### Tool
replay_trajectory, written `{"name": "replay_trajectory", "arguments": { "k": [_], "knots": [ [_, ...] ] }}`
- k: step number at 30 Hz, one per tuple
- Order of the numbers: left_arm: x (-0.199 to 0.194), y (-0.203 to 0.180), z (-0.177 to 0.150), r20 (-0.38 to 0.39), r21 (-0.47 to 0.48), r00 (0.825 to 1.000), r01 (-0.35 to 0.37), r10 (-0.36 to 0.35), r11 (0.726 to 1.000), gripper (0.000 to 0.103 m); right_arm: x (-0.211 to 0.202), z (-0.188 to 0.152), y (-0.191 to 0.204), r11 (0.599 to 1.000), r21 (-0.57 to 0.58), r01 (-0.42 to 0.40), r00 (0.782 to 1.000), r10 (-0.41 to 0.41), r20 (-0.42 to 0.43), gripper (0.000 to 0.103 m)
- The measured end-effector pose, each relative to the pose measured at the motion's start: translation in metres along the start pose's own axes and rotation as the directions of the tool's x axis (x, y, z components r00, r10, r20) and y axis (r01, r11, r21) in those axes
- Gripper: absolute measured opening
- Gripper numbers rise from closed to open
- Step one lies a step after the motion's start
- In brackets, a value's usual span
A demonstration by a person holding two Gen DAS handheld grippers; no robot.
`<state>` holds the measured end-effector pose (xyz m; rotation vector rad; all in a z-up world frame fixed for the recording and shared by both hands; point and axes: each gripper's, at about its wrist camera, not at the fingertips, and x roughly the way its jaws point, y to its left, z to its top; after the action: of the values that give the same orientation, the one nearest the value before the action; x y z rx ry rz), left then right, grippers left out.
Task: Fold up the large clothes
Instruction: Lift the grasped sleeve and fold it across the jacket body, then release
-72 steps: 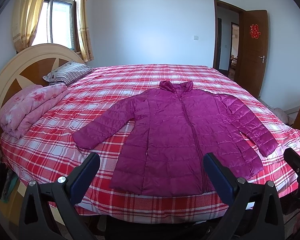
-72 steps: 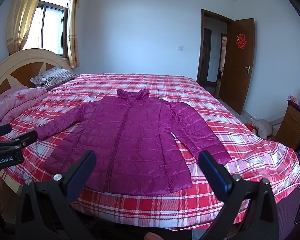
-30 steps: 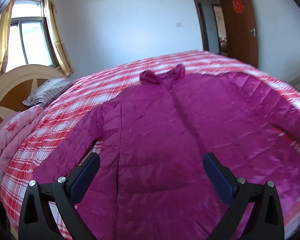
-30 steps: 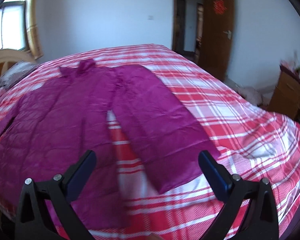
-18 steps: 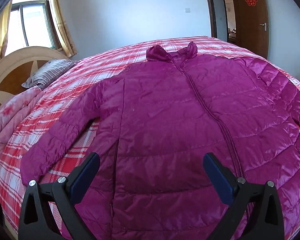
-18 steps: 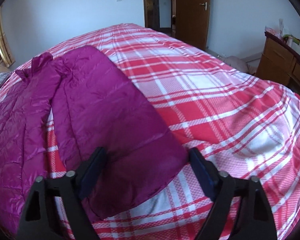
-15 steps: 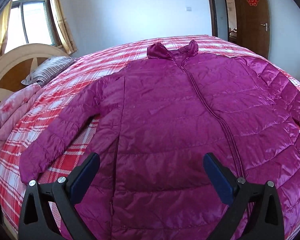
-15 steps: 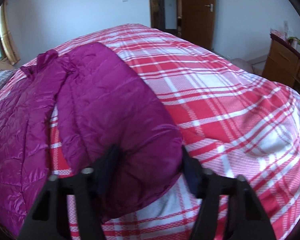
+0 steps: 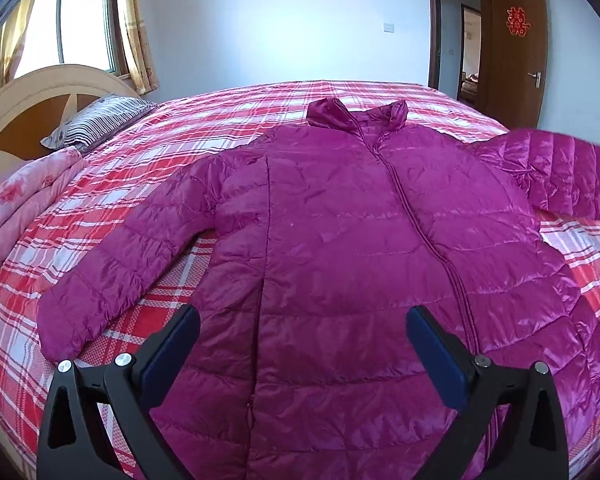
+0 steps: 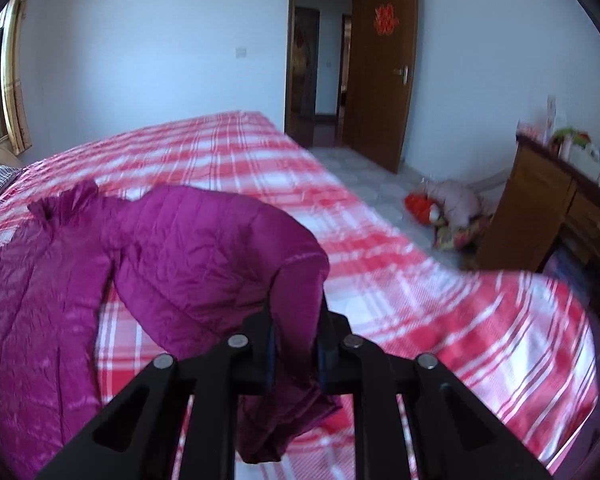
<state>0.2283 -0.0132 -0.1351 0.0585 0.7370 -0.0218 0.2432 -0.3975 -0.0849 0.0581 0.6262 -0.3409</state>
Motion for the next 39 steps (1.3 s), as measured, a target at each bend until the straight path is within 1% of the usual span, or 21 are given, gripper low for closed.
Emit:
{"name": "replay_trajectory", "arguments": {
  "k": [2,4,7,10,14,15,18,23,30,35,39],
  "knots": [
    [-0.004,0.002,0.0,0.005,0.0,1.0,0.006,-0.006,1.0,0.102,-0.009,0.016,0.006,1.0,-0.021,0.005,0.999,-0.004,0.042,0.016],
    [-0.007,0.004,0.0,0.011,-0.001,1.0,0.013,-0.013,1.0,0.102,-0.02,0.033,0.021,0.998,-0.062,0.0,0.997,0.005,0.081,0.016],
    [-0.011,0.008,0.001,0.022,-0.002,1.0,0.016,-0.016,1.0,0.102,-0.038,0.051,0.051,0.988,-0.151,-0.013,0.99,0.033,0.134,0.016],
    [-0.011,0.011,-0.002,0.018,-0.009,1.0,0.025,-0.025,1.0,0.102,-0.057,0.062,0.091,0.967,-0.255,-0.024,0.981,0.072,0.182,0.016],
    [-0.01,0.016,-0.008,0.007,-0.018,0.999,0.033,-0.033,0.999,0.102,-0.07,0.068,0.134,0.935,-0.352,-0.04,0.969,0.123,0.215,0.016],
    [-0.01,0.018,-0.009,0.005,-0.02,0.999,0.035,-0.035,0.999,0.102,-0.072,0.068,0.147,0.922,-0.384,-0.049,0.965,0.142,0.219,0.016],
    [-0.009,0.026,-0.012,-0.001,-0.027,0.999,0.037,-0.037,0.999,0.102,-0.074,0.065,0.184,0.878,-0.472,-0.078,0.957,0.198,0.211,0.016],
    [-0.009,0.043,-0.015,-0.003,-0.048,1.0,0.021,-0.021,0.999,0.102,-0.069,0.053,0.24,0.803,-0.588,-0.095,0.955,0.241,0.175,0.016],
    [0.0,0.064,-0.02,-0.029,-0.098,0.999,0.013,-0.016,0.995,0.102,-0.045,0.036,0.291,0.754,-0.633,-0.177,0.953,0.291,0.08,0.016],
    [0.009,0.07,-0.021,-0.047,-0.108,0.999,0.003,-0.008,0.994,0.102,-0.029,0.02,0.325,0.734,-0.633,-0.246,0.946,0.325,0.009,0.017],
    [0.013,0.075,-0.021,-0.059,-0.109,0.998,-0.01,0.003,0.994,0.102,-0.014,-0.001,0.356,0.707,-0.657,-0.263,0.943,0.334,-0.018,0.017]
  ]
}}
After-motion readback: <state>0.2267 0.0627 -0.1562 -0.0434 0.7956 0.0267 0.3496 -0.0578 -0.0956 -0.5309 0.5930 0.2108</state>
